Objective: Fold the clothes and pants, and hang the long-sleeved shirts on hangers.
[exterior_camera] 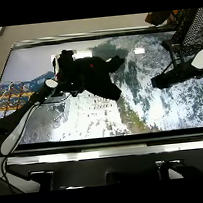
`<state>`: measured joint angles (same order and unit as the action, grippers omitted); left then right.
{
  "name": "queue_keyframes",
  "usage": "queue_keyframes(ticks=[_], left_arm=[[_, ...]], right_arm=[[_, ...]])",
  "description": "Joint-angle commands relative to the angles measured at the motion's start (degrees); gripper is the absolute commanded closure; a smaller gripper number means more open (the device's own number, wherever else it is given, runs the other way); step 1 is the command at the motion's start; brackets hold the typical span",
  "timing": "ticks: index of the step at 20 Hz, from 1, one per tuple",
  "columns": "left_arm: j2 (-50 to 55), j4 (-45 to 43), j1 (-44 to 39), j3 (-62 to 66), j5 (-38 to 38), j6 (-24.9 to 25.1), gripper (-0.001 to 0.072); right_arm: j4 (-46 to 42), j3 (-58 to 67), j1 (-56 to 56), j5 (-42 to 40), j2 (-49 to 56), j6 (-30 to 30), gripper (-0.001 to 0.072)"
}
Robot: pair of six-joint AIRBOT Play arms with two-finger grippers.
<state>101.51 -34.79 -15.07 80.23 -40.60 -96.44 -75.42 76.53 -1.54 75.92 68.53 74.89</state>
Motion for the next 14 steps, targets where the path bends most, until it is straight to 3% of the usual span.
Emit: queue_keyframes(ticks=[1, 4, 7, 10, 14], left_arm=[[-8.8, -12.8, 2.2, -4.2, -11.1, -4.2, 0.0677], [-22.3, -17.2, 4.2, -17.7, -16.0, -4.7, 0.0676], [-36.8, -17.4, 6.5, -32.1, -19.3, -4.9, 0.0676], [-51.7, -21.8, 9.3, -42.9, -22.7, -11.4, 0.0676], [-64.0, -29.2, 11.9, -47.3, -27.8, -13.2, 0.0676]], right_arm=[[0.7, 0.0, 0.1, -0.3, 0.0, 0.2, 0.066], [2.7, 0.0, 0.1, 3.2, -0.1, 2.1, 0.0658], [7.5, -0.1, 0.1, 12.5, -0.1, 2.9, 0.066], [14.8, -3.9, 0.1, 19.2, -1.1, 2.9, 0.066], [26.3, -18.7, 0.1, 13.0, -6.7, 4.5, 0.0654]])
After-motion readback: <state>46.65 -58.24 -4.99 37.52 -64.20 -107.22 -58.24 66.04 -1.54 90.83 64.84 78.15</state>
